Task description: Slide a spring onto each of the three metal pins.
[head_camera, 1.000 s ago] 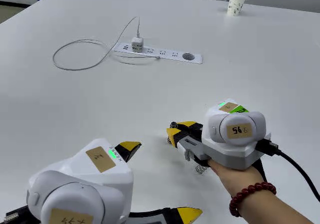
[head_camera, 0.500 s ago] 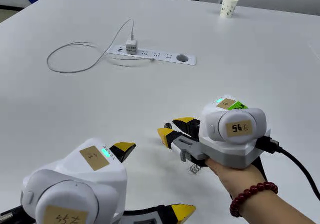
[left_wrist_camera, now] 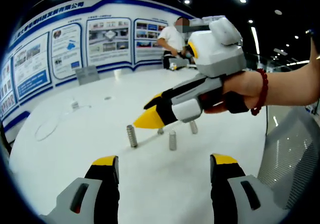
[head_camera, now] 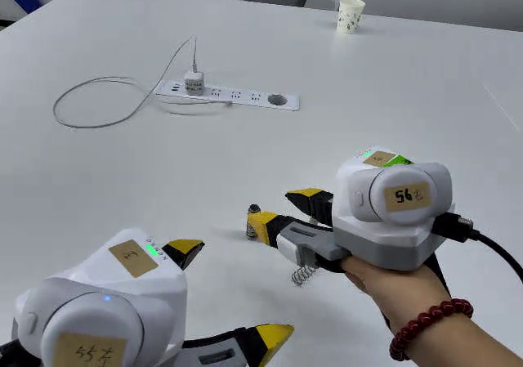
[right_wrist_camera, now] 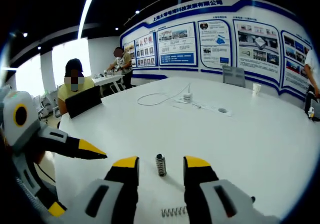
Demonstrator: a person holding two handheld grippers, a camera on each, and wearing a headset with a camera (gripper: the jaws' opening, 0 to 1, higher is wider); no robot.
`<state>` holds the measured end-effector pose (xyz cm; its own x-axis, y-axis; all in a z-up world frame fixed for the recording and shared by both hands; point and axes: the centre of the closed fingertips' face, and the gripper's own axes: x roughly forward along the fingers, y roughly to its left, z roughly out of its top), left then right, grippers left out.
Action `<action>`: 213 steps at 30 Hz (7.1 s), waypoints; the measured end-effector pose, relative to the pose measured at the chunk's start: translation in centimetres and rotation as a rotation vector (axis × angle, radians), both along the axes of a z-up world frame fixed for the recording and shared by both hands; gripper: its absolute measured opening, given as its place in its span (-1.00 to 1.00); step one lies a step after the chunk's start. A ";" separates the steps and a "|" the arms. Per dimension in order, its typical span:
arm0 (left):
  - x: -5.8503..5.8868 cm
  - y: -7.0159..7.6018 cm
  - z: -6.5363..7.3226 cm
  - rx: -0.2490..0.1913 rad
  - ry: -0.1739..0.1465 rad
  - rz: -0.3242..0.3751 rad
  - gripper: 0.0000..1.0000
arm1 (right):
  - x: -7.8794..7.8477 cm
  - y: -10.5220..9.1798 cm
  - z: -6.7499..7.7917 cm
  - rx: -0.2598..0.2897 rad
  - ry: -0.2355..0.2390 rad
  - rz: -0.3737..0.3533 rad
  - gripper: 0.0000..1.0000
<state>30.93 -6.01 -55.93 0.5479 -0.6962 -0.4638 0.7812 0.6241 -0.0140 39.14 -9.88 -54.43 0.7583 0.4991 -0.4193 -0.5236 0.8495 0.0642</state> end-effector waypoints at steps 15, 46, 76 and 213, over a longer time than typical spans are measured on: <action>0.7 -0.5 -0.4 0.013 0.013 0.003 0.19 | -1.4 -3.2 0.6 0.016 -0.005 -0.039 -0.18; 2.0 -5.1 -3.3 0.060 0.042 -0.103 -0.36 | -6.3 -8.7 -0.1 0.008 0.030 -0.038 -0.18; 3.3 -7.7 -6.9 0.136 0.113 -0.158 -0.68 | -7.7 -10.9 -1.8 0.001 0.070 -0.091 -0.21; 0.3 -5.8 0.1 -0.096 0.000 -0.088 0.08 | -0.4 -6.3 3.3 0.256 -0.052 -0.091 -0.77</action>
<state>31.28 -11.81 -55.88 0.4826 -0.7831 -0.3922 0.8331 0.5487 -0.0705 38.74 -16.14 -51.14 0.8219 0.5131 -0.2474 -0.4545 0.8525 0.2582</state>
